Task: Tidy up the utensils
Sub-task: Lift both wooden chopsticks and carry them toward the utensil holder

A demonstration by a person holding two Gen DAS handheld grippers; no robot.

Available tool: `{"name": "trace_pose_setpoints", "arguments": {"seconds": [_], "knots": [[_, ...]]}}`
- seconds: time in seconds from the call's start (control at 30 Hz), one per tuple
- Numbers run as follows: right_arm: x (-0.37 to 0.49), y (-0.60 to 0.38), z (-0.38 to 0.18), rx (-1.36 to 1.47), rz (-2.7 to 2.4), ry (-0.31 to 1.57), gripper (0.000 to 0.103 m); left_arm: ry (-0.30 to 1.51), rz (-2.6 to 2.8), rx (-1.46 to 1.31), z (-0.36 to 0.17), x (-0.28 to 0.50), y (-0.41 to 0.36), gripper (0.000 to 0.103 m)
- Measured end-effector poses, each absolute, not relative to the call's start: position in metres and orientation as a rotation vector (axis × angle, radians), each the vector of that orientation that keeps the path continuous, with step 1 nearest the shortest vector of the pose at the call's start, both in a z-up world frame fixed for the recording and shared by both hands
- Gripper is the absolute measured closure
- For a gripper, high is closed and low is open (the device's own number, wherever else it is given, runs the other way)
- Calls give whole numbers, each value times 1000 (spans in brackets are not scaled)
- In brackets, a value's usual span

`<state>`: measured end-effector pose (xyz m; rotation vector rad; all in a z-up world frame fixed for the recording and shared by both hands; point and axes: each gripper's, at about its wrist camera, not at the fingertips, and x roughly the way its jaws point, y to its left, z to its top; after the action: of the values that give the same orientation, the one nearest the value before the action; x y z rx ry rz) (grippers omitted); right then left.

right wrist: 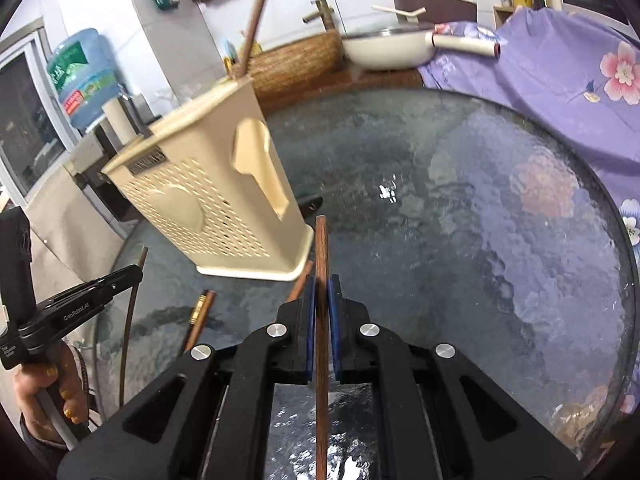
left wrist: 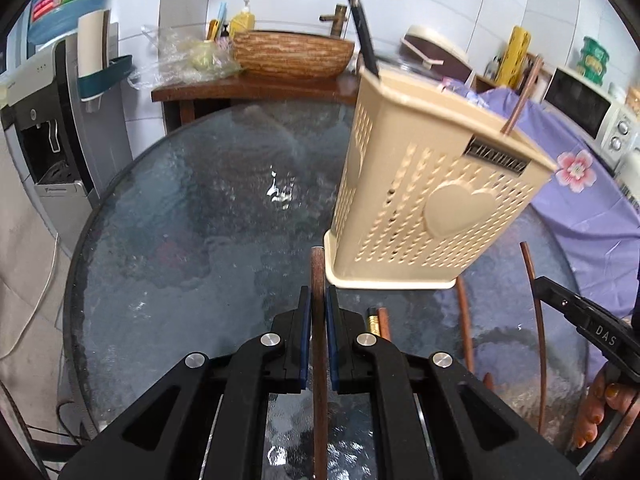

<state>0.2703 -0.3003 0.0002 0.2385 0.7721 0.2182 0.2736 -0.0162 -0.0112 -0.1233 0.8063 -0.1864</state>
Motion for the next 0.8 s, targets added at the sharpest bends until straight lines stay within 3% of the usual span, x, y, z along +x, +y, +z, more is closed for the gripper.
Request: {"name": "trace_pose_setpoints", "arguments": {"seconds": [0.8], "knots": [[211,-298,82,207,298,538,96,626,-256,-159,56,222,-7,96]]}}
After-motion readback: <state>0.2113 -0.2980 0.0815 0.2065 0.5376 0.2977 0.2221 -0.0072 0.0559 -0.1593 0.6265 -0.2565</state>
